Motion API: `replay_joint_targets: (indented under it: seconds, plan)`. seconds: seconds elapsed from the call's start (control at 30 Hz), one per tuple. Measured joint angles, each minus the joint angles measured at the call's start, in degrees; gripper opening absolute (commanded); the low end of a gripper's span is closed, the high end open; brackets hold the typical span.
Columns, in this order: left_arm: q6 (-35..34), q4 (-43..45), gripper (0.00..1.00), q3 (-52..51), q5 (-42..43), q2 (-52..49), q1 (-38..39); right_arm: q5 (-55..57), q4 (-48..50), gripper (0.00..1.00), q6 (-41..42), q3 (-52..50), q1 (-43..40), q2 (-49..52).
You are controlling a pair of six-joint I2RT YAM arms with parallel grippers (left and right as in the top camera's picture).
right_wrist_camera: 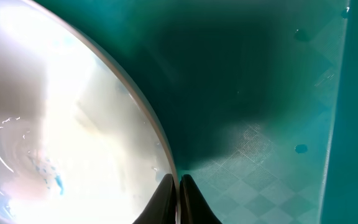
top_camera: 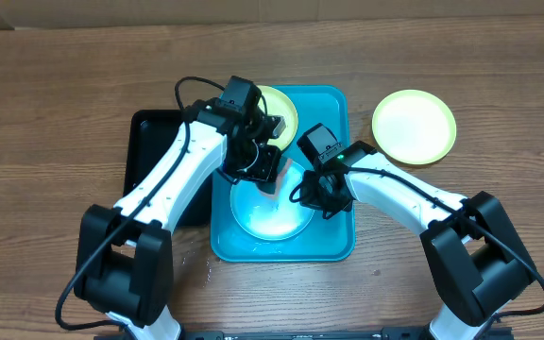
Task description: Clean dirty plates on tray and stack at the side
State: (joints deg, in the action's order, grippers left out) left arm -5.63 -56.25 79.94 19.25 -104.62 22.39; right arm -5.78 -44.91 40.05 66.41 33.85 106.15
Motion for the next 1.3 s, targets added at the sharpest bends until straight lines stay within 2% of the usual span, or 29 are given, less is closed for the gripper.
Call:
replay_joint_targets:
  seconds: [0.17,0.33,0.47,1.03,1.3]
  plan:
    - [-3.4,4.0,0.04,-4.6,-8.9,0.0,1.6,0.0,0.1,0.04,0.0,0.0,0.0,0.0]
    - [-5.7,9.6,0.04,-11.6,-12.5,0.0,1.6,0.0,0.2,0.04,0.0,0.0,0.0,0.0]
    - [-10.0,12.4,0.04,-15.1,-15.3,0.0,1.6,0.0,0.2,0.04,0.0,0.0,0.0,0.0]
    - [-14.0,15.6,0.04,-16.6,-12.1,0.0,1.6,0.1,0.1,0.04,0.0,0.0,0.1,0.0]
    - [-14.1,18.3,0.04,-16.9,-1.4,-1.0,1.6,0.1,0.1,0.04,0.0,0.0,0.0,0.0]
